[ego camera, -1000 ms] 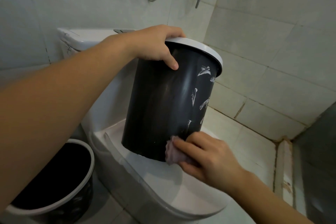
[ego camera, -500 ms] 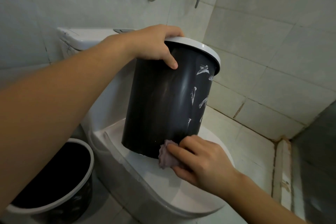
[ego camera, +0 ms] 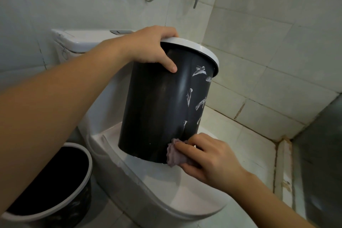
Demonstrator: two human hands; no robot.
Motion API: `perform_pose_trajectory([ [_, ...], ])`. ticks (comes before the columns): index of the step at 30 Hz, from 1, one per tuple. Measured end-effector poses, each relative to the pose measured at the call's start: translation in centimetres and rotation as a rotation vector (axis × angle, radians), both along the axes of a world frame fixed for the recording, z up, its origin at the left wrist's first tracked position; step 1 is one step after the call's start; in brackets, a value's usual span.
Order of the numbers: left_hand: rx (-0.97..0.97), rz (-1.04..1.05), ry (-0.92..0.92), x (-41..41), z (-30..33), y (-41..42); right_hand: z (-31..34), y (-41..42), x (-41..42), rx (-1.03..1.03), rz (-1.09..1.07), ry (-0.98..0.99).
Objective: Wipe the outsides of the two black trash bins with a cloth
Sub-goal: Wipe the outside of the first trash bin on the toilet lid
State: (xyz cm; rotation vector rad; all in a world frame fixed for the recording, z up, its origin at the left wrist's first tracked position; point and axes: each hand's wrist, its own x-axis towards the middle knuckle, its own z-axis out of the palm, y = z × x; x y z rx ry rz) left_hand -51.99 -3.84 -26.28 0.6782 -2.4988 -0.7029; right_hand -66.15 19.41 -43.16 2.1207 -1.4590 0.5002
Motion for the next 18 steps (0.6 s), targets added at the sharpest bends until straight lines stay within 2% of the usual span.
perform_pose_trajectory([
  [12, 0.131, 0.021, 0.133, 0.5, -0.8, -1.4, -0.1, -0.3, 0.3, -0.019, 0.027, -0.053],
  [18, 0.040, -0.038, 0.091, 0.2, -0.2, -1.5, 0.0, -0.4, 0.1, -0.038, 0.021, -0.072],
])
